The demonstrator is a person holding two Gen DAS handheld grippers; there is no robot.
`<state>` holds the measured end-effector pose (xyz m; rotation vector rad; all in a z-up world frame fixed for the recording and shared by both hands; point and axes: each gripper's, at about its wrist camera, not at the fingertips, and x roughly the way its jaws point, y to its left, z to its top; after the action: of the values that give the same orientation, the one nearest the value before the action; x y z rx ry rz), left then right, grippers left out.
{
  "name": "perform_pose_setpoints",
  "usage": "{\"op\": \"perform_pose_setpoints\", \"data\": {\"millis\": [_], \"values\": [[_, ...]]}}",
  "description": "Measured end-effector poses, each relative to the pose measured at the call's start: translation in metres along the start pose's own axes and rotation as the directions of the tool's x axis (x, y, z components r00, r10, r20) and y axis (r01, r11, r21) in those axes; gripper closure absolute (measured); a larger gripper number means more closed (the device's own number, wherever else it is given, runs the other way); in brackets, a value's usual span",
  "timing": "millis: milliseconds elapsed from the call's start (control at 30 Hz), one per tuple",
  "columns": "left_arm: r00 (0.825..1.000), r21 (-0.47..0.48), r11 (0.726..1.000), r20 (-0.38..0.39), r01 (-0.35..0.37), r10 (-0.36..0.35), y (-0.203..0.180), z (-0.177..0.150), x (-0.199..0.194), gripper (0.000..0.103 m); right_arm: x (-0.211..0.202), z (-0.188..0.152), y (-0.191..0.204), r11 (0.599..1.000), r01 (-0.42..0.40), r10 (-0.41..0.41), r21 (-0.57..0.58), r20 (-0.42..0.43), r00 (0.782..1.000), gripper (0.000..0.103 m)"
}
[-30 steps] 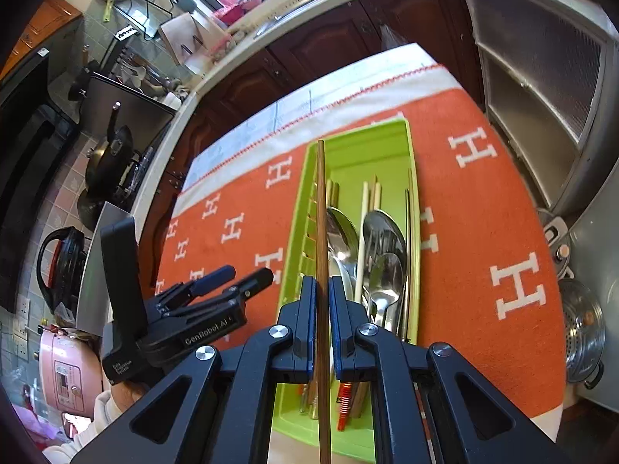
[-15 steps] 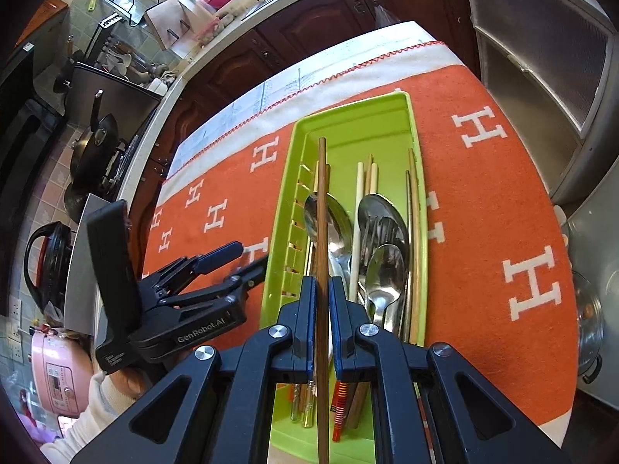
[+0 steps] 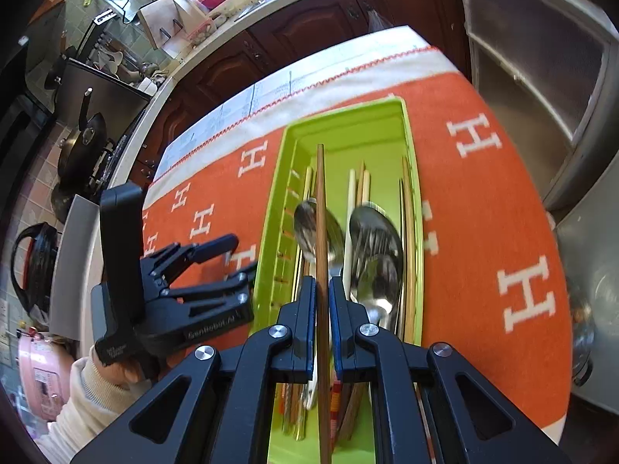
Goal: Organize utensils
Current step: 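Open the right tool over the tray while the left tool approaches a pale chopstick, then grasp the pale chopstick with the left tool and drop it into the tray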
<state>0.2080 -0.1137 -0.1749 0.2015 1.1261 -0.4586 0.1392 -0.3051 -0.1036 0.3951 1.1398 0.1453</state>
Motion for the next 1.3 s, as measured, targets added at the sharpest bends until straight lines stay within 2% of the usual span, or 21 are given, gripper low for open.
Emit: {"op": "perform_pose_setpoints", "data": {"millis": [67,133,167,200,233,267,300,367,467,600,767,833,900,967,1100,1133,1300], "values": [[1.0,-0.006,1.0,-0.003,-0.001,0.001,0.001,0.001,0.0,0.039,-0.002,0.006,0.005,1.0,0.016,-0.015,-0.017,0.025,1.0,0.096],[1.0,-0.016,1.0,-0.006,0.0,0.0,0.004,0.0,-0.002,0.046,-0.001,0.015,0.01,0.999,0.034,-0.032,-0.034,0.05,0.998,0.096],[1.0,-0.017,1.0,-0.006,0.0,0.0,0.004,-0.002,-0.003,0.056,-0.002,0.018,0.01,0.999,0.039,-0.036,-0.039,0.055,0.998,0.096],[0.999,-0.013,0.999,-0.021,-0.039,0.038,0.004,-0.003,-0.002,0.075,-0.002,0.021,0.012,0.998,0.045,-0.042,-0.047,0.063,0.997,0.095],[0.997,0.016,0.997,-0.006,-0.082,0.082,0.002,-0.005,-0.003,0.079,0.0,0.025,0.014,0.997,0.049,-0.046,-0.051,0.066,0.997,0.092],[0.996,0.026,0.996,-0.005,-0.087,0.087,0.001,-0.006,-0.004,0.082,0.001,0.027,0.015,0.998,0.048,-0.045,-0.047,0.064,0.997,0.082],[0.996,0.029,0.996,-0.004,-0.084,0.084,0.001,-0.007,-0.005,0.093,0.002,0.03,0.015,0.999,0.038,-0.035,-0.034,0.063,0.997,0.073],[0.995,0.017,0.995,-0.01,-0.096,0.096,0.003,-0.008,-0.006,0.103,0.001,0.031,0.014,1.0,0.02,-0.019,-0.017,0.073,0.997,0.069],[0.998,-0.045,0.997,-0.022,-0.065,0.064,0.01,-0.008,-0.008,0.103,0.001,0.03,0.014,1.0,0.018,-0.017,-0.012,0.071,0.997,0.068],[0.998,-0.148,0.987,-0.023,0.062,-0.066,0.028,-0.008,-0.008,0.103,0.0,0.023,0.012,1.0,0.022,-0.021,-0.012,0.066,0.998,0.068],[0.996,-0.139,0.986,-0.006,0.087,-0.089,0.025,-0.009,-0.009,0.102,-0.003,0.013,0.006,1.0,0.022,-0.021,-0.01,0.059,0.998,0.068],[0.994,-0.114,0.988,-0.002,0.108,-0.109,0.02,-0.008,-0.01,0.091,-0.002,0.01,0.004,1.0,0.026,-0.026,-0.01,0.056,0.998,0.068],[0.995,-0.086,0.991,0.015,0.103,-0.102,0.014,-0.01,-0.015,0.071,-0.002,0.008,0.002,1.0,0.028,-0.027,-0.008,0.053,0.998,0.068],[0.997,-0.059,0.995,0.025,0.08,-0.078,0.007,-0.007,-0.018,0.064,-0.002,0.006,0.001,1.0,0.025,-0.025,-0.007,0.05,0.998,0.068],[0.998,-0.026,0.998,-0.036,0.049,-0.05,-0.006,-0.005,-0.01,0.062,-0.003,0.002,0.004,0.999,0.029,-0.028,-0.023,0.045,0.999,0.068],[0.999,-0.002,0.999,-0.023,0.038,-0.038,-0.011,-0.004,-0.011,0.062,-0.004,0.002,0.005,0.999,0.027,-0.026,-0.028,0.046,0.999,0.068],[0.998,0.015,0.999,-0.038,0.05,-0.05,-0.016,0.001,-0.012,0.071,-0.01,0.001,0.007,0.999,0.021,-0.018,-0.036,0.064,0.998,0.068]]}}
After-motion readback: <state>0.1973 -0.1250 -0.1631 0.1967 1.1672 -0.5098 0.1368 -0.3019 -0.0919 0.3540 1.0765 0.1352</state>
